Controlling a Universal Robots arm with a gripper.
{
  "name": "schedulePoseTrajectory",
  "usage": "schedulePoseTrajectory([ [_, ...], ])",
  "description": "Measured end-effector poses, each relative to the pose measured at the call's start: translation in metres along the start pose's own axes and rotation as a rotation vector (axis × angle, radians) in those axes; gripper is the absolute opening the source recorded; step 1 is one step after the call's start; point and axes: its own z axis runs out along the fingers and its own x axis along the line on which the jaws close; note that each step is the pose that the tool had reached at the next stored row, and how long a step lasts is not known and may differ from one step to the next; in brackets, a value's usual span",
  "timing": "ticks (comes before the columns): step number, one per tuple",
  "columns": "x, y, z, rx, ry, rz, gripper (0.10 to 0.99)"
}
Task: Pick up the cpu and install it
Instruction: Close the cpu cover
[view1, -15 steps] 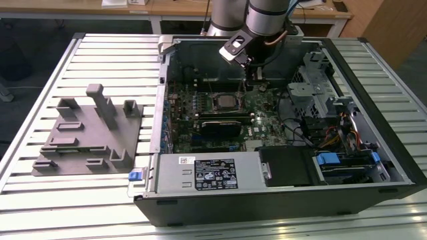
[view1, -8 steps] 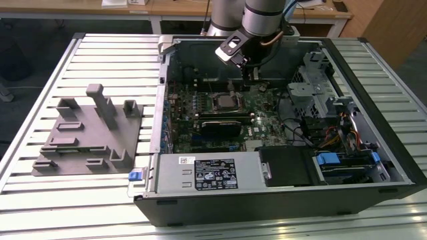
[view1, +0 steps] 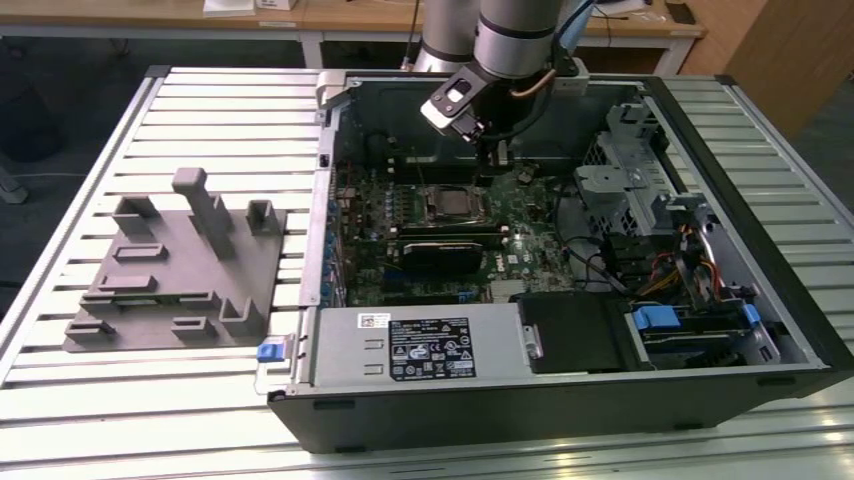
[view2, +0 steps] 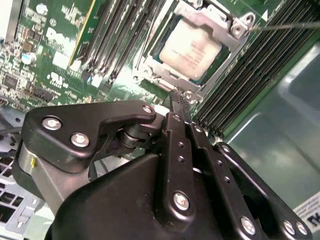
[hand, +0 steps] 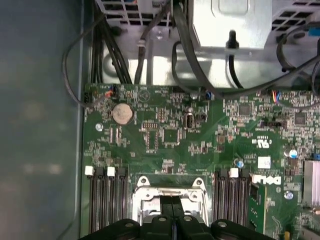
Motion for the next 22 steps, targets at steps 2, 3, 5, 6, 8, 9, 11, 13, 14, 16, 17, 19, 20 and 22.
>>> schedulePoseTrajectory([
  [2,-0.0003,-0.0033,0.0005,0.000,-0.0001,0.000,0.106],
  [3,-0.0003,-0.0041,0.0007,0.000,-0.0001,0.000,0.106],
  [5,-0.0003,-0.0048,0.0008,0.000,0.0000,0.000,0.106],
  [6,-0.0003,-0.0053,0.0009,0.000,0.0000,0.000,0.106],
  [8,-0.0003,-0.0060,0.0009,0.000,-0.0001,0.000,0.106],
  [9,-0.0003,-0.0064,0.0010,0.000,0.0000,0.000,0.106],
  [11,-0.0003,-0.0081,0.0014,0.000,0.0002,0.000,0.106],
  [13,-0.0003,-0.0098,0.0018,0.000,0.0001,0.000,0.106],
  [14,-0.0003,-0.0106,0.0021,0.000,0.0001,0.000,0.106],
  [16,-0.0005,-0.0120,0.0027,0.000,0.0000,0.000,0.106],
  [17,-0.0009,-0.0126,0.0030,0.000,-0.0001,0.000,0.106],
  [19,-0.0018,-0.0136,0.0036,0.000,0.0001,0.000,0.106],
  [20,-0.0023,-0.0145,0.0038,0.000,0.0001,0.000,0.106],
  [22,-0.0037,-0.0178,0.0044,0.000,0.0001,0.000,0.106],
])
